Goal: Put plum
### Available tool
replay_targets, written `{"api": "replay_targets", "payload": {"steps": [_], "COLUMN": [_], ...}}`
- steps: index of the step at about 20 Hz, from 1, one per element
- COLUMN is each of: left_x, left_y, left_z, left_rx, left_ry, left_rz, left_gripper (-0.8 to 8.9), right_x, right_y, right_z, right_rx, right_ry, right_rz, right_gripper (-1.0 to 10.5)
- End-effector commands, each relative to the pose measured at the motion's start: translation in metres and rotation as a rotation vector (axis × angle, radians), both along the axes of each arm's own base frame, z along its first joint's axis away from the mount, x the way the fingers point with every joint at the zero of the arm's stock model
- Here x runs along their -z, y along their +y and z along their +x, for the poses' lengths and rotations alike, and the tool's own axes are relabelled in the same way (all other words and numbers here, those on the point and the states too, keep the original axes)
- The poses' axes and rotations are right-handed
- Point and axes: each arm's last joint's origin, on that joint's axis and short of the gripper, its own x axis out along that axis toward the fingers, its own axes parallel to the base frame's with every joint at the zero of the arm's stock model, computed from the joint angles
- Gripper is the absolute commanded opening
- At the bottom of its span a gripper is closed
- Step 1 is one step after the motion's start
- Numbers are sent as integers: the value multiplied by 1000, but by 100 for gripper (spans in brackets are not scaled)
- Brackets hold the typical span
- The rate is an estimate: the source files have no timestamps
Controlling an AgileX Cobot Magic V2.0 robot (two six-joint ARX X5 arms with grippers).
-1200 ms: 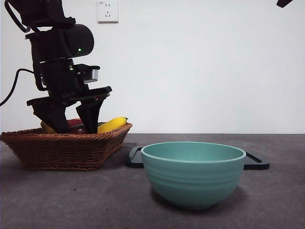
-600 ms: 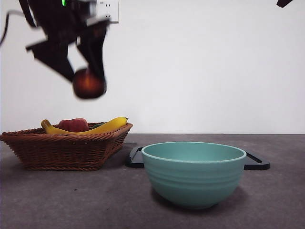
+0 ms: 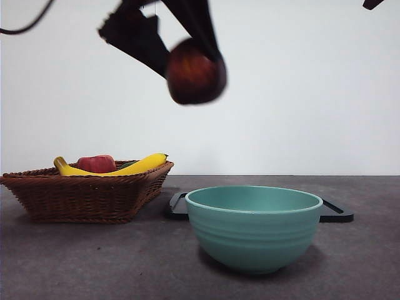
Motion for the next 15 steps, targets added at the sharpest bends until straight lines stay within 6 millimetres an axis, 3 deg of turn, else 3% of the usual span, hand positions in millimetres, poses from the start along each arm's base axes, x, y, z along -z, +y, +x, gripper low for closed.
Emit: {"api": "replay_targets", "payload": {"steps": [1, 7, 15], "left_x": [11, 54, 109], "left_y": [-20, -60, -81], "left_z": [1, 3, 10], "left_rx": [53, 143, 196], "left_ry": [6, 38, 108], "left_rz": [17, 73, 204], "left_gripper": [242, 242, 241], "right_x": [-6, -6, -6], "right_y": [1, 1, 1], "right_z": [1, 1, 1], "right_rx": [-1, -1, -1], "right_ry": [-20, -21, -21], "right_rz": [7, 6, 6], "right_gripper": [433, 433, 433]}}
